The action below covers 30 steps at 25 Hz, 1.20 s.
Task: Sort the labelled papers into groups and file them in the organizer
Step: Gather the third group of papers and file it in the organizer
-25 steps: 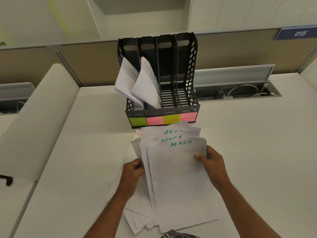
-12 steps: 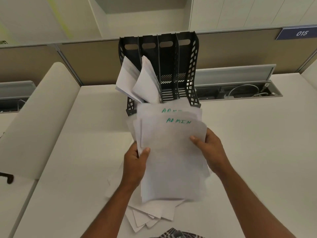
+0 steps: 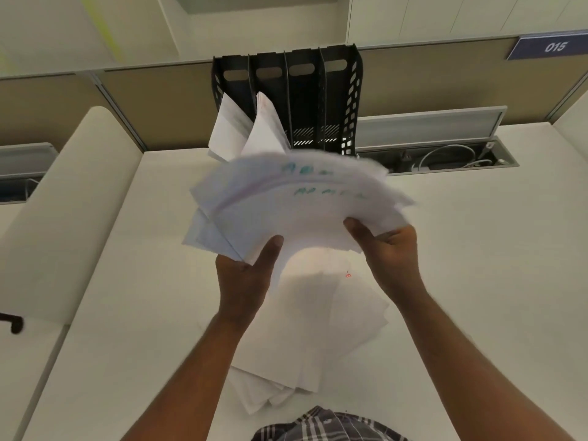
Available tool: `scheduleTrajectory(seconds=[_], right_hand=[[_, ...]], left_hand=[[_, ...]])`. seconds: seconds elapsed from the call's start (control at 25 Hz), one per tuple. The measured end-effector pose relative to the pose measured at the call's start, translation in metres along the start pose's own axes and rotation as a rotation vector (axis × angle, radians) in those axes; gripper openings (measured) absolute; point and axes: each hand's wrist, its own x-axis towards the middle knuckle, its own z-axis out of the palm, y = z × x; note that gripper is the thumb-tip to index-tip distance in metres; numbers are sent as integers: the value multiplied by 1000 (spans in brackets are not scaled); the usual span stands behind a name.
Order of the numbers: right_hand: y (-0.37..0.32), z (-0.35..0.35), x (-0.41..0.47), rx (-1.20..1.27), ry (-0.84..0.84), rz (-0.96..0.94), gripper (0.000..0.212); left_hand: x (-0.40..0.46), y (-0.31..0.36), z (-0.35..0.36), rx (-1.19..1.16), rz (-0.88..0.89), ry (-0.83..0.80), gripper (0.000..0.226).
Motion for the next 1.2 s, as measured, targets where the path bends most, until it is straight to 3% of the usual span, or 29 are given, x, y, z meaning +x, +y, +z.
scheduleTrajectory(seconds=[0.16, 0.28, 0.4, 0.56, 0.6, 0.72, 0.76, 0.84, 0.92, 1.08, 1.2], right_hand=[[44, -6, -16, -94, -74, 207, 36], [55, -2, -17, -103, -45, 299, 32], [58, 2, -9, -52, -18, 295, 10], [72, 6, -8, -241, -184, 308, 17], [76, 4, -7, -303, -130, 292, 24], [91, -28, 2, -269, 260, 360, 8], [97, -47, 3, -231, 356, 422, 20], [119, -82, -4, -77, 403, 600, 34], [138, -100, -25, -21, 346, 777, 38], [165, -92, -68, -106, 276, 944, 35], [167, -88, -73, -93, 285, 956, 34]], left_hand=[[-22, -54, -12, 135, -249, -103, 48], [-25, -62, -12, 110, -280, -154, 63], [-20, -65, -15, 39, -260, -126, 51], [-16, -70, -5, -35, -362, -146, 44], [-14, -73, -4, -7, -381, -154, 49], [-3, -92, -15, 286, -451, -130, 62], [1, -101, -27, 484, -505, -116, 63], [3, -115, -52, 935, -613, -195, 67], [-3, -120, -66, 1151, -632, -297, 74], [-6, -127, -64, 1037, -572, -295, 73], [-6, -122, -59, 960, -577, -348, 57]])
